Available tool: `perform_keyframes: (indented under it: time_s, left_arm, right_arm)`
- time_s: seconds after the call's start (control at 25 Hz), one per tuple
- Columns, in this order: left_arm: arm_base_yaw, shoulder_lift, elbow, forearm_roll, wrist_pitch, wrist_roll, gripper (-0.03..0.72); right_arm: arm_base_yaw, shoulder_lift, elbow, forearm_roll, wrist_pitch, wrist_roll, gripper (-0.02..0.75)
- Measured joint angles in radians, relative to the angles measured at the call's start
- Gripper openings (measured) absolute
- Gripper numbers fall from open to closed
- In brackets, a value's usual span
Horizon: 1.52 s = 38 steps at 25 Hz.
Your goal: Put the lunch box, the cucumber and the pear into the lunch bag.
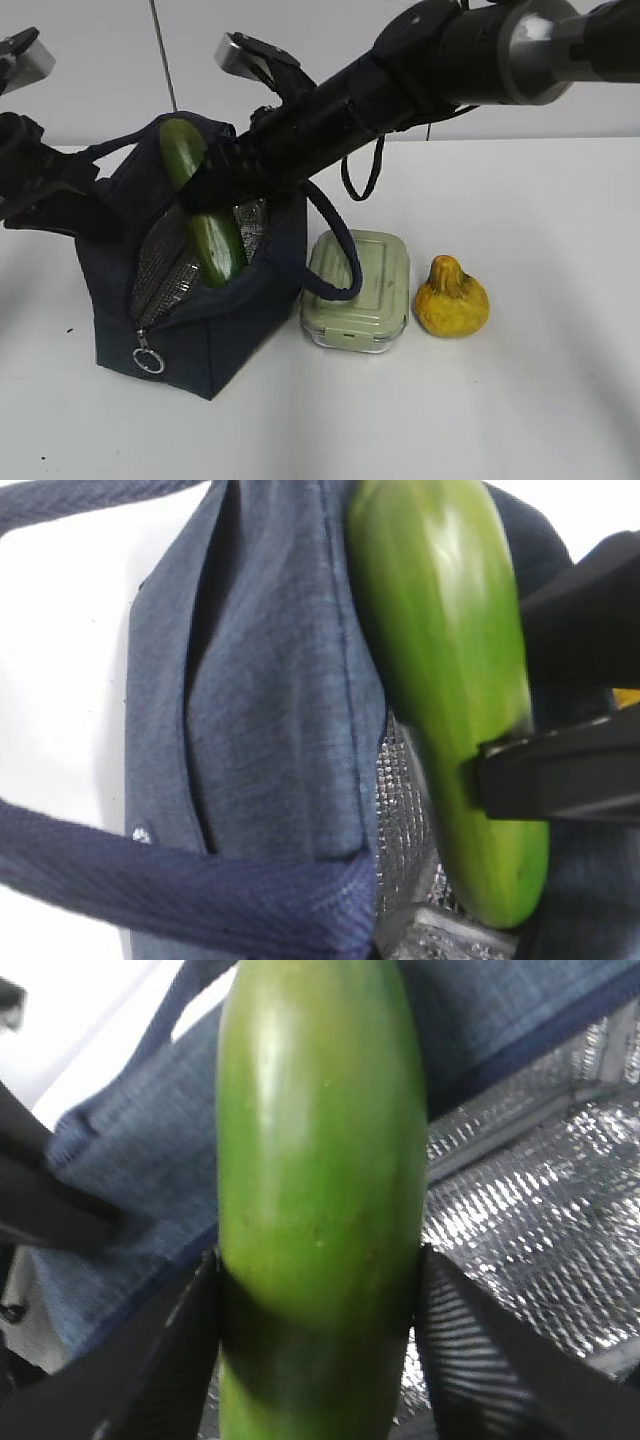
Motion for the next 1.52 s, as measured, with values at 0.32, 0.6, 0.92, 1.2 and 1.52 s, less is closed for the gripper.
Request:
perform_keyframes:
  time_s: [0.32, 0.6, 0.92, 1.2, 1.52]
  left_arm:
    - [0.000, 0.000, 0.000, -0.001, 0.000, 0.000, -0.016]
    - [0.000, 0.000, 0.000, 0.000, 0.000, 0.000, -0.016]
    - [0.000, 0.000, 0.000, 0.000, 0.001, 0.000, -0.016]
    - [0.000, 0.000, 0.000, 0.001, 0.001, 0.000, -0.016]
    - [0.000, 0.000, 0.000, 0.002, 0.001, 0.000, -0.016]
  right_arm:
    - [-0.011, -0.007, -0.013, -0.070, -0.011, -0.002, 0.574]
    - [-0.046, -0.109, -0.101, -0.233, -0.013, 0.044, 0.586]
    - [-0.140, -0.171, -0.111, -0.727, 0.209, 0.491, 0.586]
    - [-0.157, -0.147, -0.111, -0.987, 0.396, 0.688, 0.585]
    - [-0.157, -0.105, 0.001, -0.992, 0.396, 0.697, 0.493]
